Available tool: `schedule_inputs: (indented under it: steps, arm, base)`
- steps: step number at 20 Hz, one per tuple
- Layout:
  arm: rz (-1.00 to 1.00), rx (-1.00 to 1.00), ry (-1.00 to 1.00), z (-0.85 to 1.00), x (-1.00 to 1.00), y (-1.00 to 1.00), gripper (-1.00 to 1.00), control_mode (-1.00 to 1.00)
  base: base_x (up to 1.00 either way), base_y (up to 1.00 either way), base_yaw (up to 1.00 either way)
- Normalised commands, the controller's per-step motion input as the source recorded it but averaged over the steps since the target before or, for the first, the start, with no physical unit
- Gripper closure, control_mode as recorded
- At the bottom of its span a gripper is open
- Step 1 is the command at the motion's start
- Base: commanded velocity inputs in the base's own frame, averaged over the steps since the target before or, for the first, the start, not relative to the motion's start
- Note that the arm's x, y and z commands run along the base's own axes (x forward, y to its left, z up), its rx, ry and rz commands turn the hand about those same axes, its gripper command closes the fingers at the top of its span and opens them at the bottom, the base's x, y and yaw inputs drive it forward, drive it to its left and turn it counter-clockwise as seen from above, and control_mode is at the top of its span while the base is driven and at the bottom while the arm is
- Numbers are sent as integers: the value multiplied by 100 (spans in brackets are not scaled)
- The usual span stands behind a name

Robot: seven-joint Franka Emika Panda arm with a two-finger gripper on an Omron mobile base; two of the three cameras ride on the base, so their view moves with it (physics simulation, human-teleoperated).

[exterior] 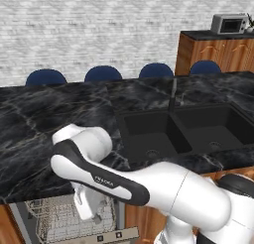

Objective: Open the dishwasher door and pull out the top rack.

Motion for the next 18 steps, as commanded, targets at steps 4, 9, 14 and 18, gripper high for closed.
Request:
schedule_inputs:
  steps: [4,9,14,18]
  arm:
    - [0,2,-3,-5,13,-28,-100,-100]
    - [0,2,0,-39,3,-13,-100,-100]
    - [0,4,4,-30,2,-15,-100,-100]
    - [-1,2,12,-20,0,-5,-100,-100]
  base:
    - [0,0,0]
    - [0,0,0]
    - [0,0,0]
    - [0,0,0]
